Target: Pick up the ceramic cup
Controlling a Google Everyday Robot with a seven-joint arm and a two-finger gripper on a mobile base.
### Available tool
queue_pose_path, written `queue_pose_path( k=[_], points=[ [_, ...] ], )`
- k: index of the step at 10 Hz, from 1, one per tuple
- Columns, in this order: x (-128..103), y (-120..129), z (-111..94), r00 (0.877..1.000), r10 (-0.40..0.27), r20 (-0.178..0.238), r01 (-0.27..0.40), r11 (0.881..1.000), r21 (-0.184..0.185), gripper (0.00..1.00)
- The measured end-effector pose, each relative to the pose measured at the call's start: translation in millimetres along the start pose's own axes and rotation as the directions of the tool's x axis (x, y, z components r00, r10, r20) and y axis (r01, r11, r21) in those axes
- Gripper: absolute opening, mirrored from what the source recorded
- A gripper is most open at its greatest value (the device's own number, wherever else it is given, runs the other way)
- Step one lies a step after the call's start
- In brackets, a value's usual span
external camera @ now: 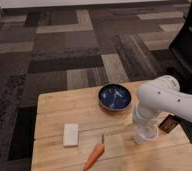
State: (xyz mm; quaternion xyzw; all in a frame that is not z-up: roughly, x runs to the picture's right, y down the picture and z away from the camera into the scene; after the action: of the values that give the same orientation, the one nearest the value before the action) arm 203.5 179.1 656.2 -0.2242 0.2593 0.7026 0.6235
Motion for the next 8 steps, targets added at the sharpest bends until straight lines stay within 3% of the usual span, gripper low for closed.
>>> queue_pose_path(
  k=[1, 2, 3, 4, 5, 6, 8],
  points=[
    [0, -2, 6, 1.000, 0.005, -0.007, -0.005, 1.000, 0.009, 0.63],
    [-1, -5, 12, 1.000, 0.019, -0.019, -0.018, 0.999, 0.029, 0.47],
    [-1, -5, 12, 0.999, 0.024, -0.026, -0.023, 0.999, 0.039, 0.38],
    [-3, 0, 9, 0.999, 0.024, -0.027, -0.023, 0.998, 0.058, 0.13],
    [-4, 2, 6, 0.999, 0.027, -0.026, -0.025, 0.998, 0.062, 0.04],
    [-3, 5, 0, 0.999, 0.035, -0.030, -0.033, 0.998, 0.060, 0.00],
    [-3, 11, -33, 0.998, 0.061, -0.007, -0.060, 0.996, 0.061, 0.00]
  ],
)
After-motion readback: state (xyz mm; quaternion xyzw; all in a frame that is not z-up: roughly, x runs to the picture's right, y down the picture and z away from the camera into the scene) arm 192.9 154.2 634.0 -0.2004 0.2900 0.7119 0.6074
